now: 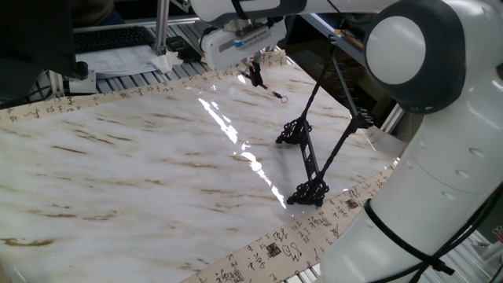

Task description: Place the brush on the pen rack

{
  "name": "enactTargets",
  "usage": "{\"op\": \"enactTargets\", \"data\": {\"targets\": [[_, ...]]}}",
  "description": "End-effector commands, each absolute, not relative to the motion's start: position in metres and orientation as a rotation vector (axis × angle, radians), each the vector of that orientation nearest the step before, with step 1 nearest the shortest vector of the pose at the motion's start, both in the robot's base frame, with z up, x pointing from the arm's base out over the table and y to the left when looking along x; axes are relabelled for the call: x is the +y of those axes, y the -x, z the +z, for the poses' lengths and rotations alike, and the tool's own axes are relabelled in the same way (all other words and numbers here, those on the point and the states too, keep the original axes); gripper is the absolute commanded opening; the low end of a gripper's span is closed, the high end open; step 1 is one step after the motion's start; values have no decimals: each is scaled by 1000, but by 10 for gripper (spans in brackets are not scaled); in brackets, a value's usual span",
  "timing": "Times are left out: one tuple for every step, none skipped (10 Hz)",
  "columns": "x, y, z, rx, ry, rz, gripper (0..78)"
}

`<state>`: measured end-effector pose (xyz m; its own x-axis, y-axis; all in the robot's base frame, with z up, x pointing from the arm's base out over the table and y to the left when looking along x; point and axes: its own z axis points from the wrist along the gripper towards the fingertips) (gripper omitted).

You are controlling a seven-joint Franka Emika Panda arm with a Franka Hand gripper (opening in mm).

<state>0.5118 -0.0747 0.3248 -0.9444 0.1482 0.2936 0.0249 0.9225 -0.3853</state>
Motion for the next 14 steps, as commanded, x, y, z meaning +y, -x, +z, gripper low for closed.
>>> {"op": "enactTargets", "data": {"targets": [[-75, -512, 326, -2760, 143, 552, 12], [-75, -512, 326, -2760, 143, 552, 12], [-76, -506, 326, -2747, 83, 612, 12], [-77, -497, 325, -2753, 56, 602, 12], [-80, -485, 325, -2752, 26, 605, 12], [-83, -476, 326, -2754, -13, 606, 12], [-85, -469, 327, -2759, -37, 603, 12], [-88, -460, 325, -2764, -59, 605, 12], [-89, -458, 324, -2766, -64, 605, 12], [-95, -454, 321, -2770, -82, 603, 12], [-102, -453, 322, -2773, -99, 589, 12], [-108, -454, 324, -2770, -115, 588, 12], [-118, -455, 327, -2763, -150, 588, 12], [-125, -456, 330, -2757, -173, 587, 12]]}}
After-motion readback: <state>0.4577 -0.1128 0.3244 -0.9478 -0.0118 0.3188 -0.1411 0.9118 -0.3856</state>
